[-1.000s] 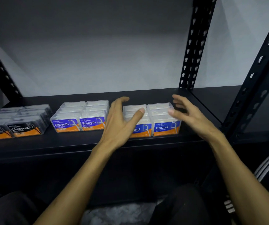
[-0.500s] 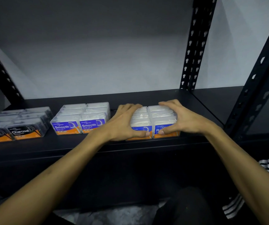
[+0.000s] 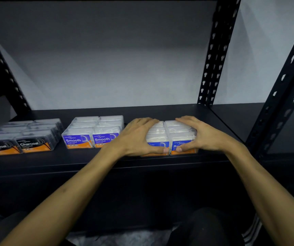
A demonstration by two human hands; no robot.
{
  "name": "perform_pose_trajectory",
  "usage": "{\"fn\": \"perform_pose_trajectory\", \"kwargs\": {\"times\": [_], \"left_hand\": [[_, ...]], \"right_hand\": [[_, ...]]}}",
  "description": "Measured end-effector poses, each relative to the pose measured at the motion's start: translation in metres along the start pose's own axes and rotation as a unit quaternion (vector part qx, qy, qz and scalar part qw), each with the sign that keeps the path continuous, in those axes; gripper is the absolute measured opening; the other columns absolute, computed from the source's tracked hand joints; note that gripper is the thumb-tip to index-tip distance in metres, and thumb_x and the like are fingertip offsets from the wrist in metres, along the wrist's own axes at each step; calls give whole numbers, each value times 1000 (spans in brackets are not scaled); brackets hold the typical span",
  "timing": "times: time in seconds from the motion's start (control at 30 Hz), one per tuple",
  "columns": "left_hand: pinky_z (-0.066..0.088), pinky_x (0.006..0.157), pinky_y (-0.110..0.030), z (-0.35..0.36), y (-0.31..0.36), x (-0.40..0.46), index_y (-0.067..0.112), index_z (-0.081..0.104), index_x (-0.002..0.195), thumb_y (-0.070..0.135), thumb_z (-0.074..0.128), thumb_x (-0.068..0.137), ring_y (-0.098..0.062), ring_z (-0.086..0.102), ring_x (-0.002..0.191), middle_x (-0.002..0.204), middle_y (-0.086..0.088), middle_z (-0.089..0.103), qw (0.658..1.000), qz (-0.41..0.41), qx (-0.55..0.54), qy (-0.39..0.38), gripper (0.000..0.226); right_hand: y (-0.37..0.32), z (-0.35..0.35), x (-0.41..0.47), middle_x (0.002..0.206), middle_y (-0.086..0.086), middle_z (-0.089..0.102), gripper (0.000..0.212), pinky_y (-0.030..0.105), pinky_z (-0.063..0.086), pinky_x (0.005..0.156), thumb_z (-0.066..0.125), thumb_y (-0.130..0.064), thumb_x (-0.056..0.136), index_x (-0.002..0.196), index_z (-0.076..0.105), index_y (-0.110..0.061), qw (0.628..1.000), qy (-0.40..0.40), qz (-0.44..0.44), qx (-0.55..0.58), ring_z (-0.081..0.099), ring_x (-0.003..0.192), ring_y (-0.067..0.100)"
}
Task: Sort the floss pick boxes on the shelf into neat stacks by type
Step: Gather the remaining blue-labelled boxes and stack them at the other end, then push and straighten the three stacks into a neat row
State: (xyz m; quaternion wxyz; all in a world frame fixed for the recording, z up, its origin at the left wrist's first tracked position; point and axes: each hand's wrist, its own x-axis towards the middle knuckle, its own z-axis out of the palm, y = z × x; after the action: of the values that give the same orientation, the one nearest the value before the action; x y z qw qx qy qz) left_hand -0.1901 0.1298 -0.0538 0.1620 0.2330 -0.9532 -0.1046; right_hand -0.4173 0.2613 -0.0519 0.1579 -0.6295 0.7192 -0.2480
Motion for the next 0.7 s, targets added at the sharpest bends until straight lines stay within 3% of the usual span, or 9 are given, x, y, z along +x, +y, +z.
{"fn": "perform_pose_trajectory", "kwargs": {"times": [0.17, 0.3, 0.4, 0.57, 0.7], "left_hand": [[24, 118, -36, -9, 2, -5, 37, 32, 151, 86, 52, 73, -12, 27, 146, 159, 11, 31, 998, -10, -59, 25, 95], [33, 112, -33, -26, -1, -15, 37, 41, 145, 81, 44, 82, -8, 35, 139, 153, 12, 40, 988, -22, -120, 90, 77], [38, 107, -32, -44, -13, -25, 33, 53, 136, 71, 37, 93, -9, 49, 120, 142, 13, 53, 978, -34, -163, 128, 59], [40, 107, -34, -74, -63, -47, 30, 59, 131, 61, 40, 99, -9, 51, 127, 136, 12, 59, 968, -81, -162, 172, 49], [38, 99, -29, -90, -107, -68, 27, 59, 131, 54, 46, 100, -13, 52, 128, 138, 6, 59, 965, -122, -136, 188, 43]], "right_hand": [[-9, 2, -7, 161, -15, 17, 109, 37, 24, 119, 80, -68, 60, 152, 29, -39, 999, 35, 10, 1, 18, 146, 6], [-22, -2, -8, 147, -11, 42, 75, 27, 36, 100, 70, -59, 77, 143, 46, -32, 992, 124, 1, -4, 39, 134, 9], [-39, 0, 1, 134, -11, 56, 56, 26, 39, 98, 70, -51, 83, 133, 57, -29, 988, 154, -6, -2, 50, 125, 9], [-91, 21, 28, 128, -15, 62, 50, 32, 45, 104, 70, -52, 84, 127, 62, -28, 985, 167, -19, 33, 54, 119, 1], [-139, 49, 56, 129, -7, 62, 48, 34, 47, 103, 69, -45, 87, 127, 62, -21, 984, 173, -34, 27, 56, 118, 9]]}}
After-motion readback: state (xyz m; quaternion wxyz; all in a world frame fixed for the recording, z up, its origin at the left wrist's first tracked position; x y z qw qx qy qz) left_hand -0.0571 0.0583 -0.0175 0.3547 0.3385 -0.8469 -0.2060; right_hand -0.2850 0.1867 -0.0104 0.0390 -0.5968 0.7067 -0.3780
